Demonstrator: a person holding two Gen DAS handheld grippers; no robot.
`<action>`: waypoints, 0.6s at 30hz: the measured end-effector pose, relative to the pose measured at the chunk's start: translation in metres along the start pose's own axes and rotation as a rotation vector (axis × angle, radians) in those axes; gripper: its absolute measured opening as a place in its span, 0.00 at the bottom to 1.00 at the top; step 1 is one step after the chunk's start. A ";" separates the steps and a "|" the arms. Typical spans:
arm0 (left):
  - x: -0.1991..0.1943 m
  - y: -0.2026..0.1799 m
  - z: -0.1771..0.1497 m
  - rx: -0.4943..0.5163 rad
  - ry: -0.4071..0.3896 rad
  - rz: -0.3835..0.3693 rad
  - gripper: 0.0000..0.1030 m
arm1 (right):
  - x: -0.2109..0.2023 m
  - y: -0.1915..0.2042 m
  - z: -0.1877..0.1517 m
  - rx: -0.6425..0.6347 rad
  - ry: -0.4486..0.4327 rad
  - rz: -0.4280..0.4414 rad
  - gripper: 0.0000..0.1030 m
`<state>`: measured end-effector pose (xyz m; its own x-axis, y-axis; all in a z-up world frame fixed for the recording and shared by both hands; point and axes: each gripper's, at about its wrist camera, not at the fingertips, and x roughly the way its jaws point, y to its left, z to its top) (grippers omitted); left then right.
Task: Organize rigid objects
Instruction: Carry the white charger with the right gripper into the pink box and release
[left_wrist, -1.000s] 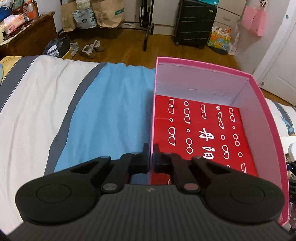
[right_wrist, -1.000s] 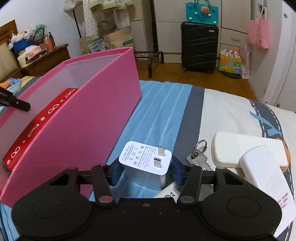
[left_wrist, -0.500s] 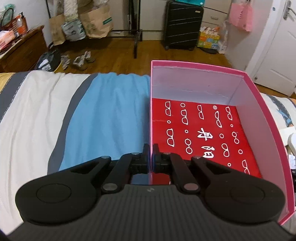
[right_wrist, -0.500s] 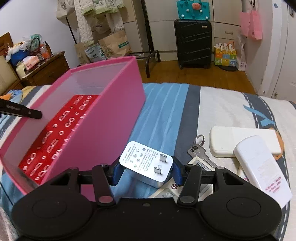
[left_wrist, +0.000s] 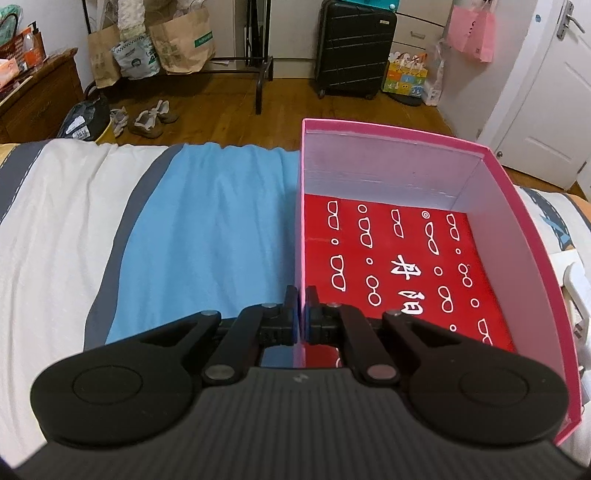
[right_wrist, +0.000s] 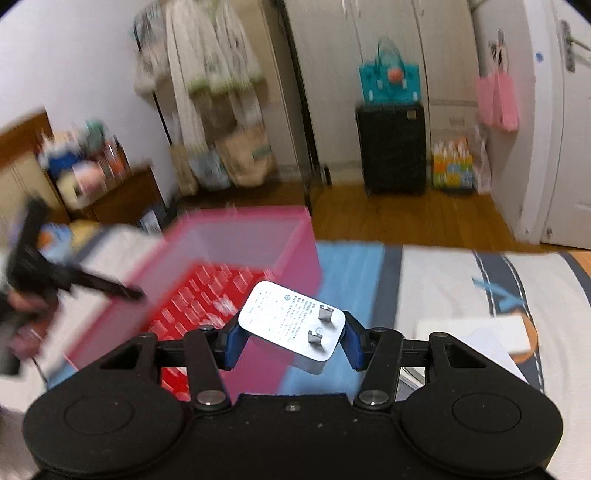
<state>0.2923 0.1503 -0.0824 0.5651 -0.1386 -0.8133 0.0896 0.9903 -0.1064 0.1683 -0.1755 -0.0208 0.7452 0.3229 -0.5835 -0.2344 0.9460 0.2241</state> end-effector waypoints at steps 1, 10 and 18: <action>0.000 0.001 0.000 -0.007 0.002 -0.002 0.02 | -0.005 0.005 0.004 0.019 -0.012 0.028 0.56; 0.002 0.011 -0.001 -0.057 0.021 -0.035 0.03 | 0.035 0.070 0.028 -0.011 0.197 0.069 0.56; 0.001 0.017 -0.004 -0.072 0.025 -0.055 0.04 | 0.139 0.082 0.050 0.082 0.399 0.106 0.56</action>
<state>0.2911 0.1675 -0.0873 0.5404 -0.1933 -0.8189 0.0599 0.9796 -0.1917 0.2837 -0.0548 -0.0443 0.4154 0.4201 -0.8068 -0.2345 0.9064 0.3512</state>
